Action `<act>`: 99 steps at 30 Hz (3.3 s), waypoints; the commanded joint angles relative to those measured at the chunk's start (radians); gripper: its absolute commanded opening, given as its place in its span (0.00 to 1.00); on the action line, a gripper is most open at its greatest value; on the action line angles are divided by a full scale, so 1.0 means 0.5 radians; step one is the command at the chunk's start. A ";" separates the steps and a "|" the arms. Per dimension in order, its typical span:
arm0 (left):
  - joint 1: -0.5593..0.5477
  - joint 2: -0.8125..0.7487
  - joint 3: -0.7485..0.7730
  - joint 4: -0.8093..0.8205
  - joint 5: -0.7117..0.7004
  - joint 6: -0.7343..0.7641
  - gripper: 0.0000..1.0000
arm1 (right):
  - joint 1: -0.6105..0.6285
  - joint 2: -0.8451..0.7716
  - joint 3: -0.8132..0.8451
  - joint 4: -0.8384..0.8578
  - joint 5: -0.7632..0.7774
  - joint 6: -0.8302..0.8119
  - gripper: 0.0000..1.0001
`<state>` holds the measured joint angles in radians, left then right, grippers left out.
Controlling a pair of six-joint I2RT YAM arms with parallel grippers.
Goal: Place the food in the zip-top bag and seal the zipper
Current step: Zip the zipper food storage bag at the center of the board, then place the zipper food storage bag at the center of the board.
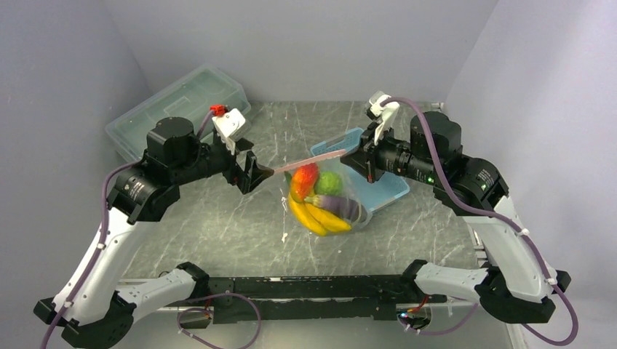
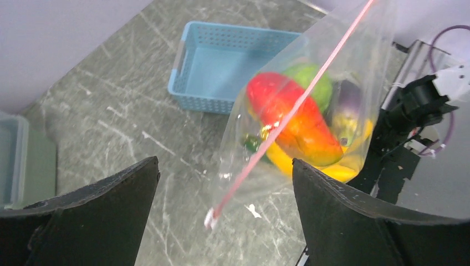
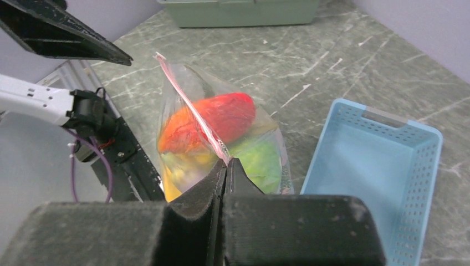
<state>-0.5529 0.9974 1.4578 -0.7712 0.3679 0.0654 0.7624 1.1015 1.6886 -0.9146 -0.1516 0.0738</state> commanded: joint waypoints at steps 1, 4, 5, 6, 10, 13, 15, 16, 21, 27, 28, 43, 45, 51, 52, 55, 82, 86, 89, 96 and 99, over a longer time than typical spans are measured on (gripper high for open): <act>0.004 0.027 0.099 0.180 0.319 0.076 0.95 | -0.002 -0.076 0.006 0.260 -0.224 -0.050 0.00; 0.006 0.057 0.106 0.227 0.492 0.070 0.96 | 0.000 -0.081 0.006 0.269 -0.323 -0.054 0.00; 0.002 0.066 0.105 0.245 0.591 0.060 0.96 | 0.000 -0.083 0.007 0.272 -0.356 -0.054 0.00; 0.004 0.078 0.103 0.261 0.664 0.046 0.97 | 0.000 -0.088 0.002 0.278 -0.381 -0.049 0.00; 0.005 0.125 0.066 0.380 0.905 -0.057 0.97 | 0.000 -0.112 -0.007 0.299 -0.432 -0.039 0.00; 0.005 0.150 0.013 0.508 0.983 -0.188 0.97 | 0.000 -0.113 0.008 0.294 -0.443 -0.029 0.00; 0.004 0.168 -0.004 0.558 1.055 -0.230 0.97 | 0.000 -0.113 0.012 0.296 -0.446 -0.021 0.00; 0.004 0.176 -0.013 0.583 1.093 -0.254 0.97 | 0.000 -0.114 0.011 0.303 -0.440 -0.014 0.00; 0.004 0.197 -0.061 0.676 1.290 -0.344 0.97 | 0.000 -0.091 0.010 0.333 -0.427 0.027 0.00; 0.004 0.212 -0.079 0.626 1.333 -0.317 0.95 | 0.000 -0.052 0.046 0.400 -0.520 0.070 0.00; 0.002 0.220 -0.078 0.598 1.340 -0.299 0.95 | -0.002 -0.046 0.054 0.411 -0.524 0.074 0.00; 0.002 0.304 -0.165 0.547 1.320 -0.205 0.80 | 0.000 0.060 0.169 0.445 -0.579 0.142 0.00; 0.002 0.319 -0.155 0.519 1.328 -0.193 0.75 | 0.000 0.067 0.170 0.446 -0.583 0.143 0.00; 0.003 0.330 -0.137 0.468 1.332 -0.170 0.47 | 0.000 0.067 0.149 0.455 -0.566 0.141 0.00; 0.003 0.333 -0.128 0.458 1.327 -0.163 0.41 | 0.000 0.068 0.143 0.455 -0.565 0.141 0.00; 0.003 0.332 -0.117 0.429 1.270 -0.155 0.19 | -0.002 0.072 0.129 0.449 -0.557 0.145 0.00; 0.002 0.125 -0.093 0.391 0.309 0.001 0.00 | -0.005 0.033 0.003 0.221 0.098 0.113 0.44; 0.002 0.117 -0.078 0.343 0.039 0.088 0.00 | -0.003 0.023 -0.037 0.209 0.162 0.109 0.49; 0.003 0.155 -0.036 0.291 -0.120 0.177 0.00 | -0.005 0.014 -0.088 0.225 0.215 0.116 0.52; 0.002 0.323 0.076 0.195 -0.582 0.464 0.00 | -0.009 0.009 -0.194 0.263 0.300 0.154 0.59; 0.004 0.384 0.075 0.242 -0.714 0.575 0.00 | -0.012 0.001 -0.228 0.280 0.298 0.170 0.62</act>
<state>-0.5529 1.1656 1.4422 -0.7219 0.1528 0.2283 0.7609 1.1206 1.5875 -0.8215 -0.0311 0.1417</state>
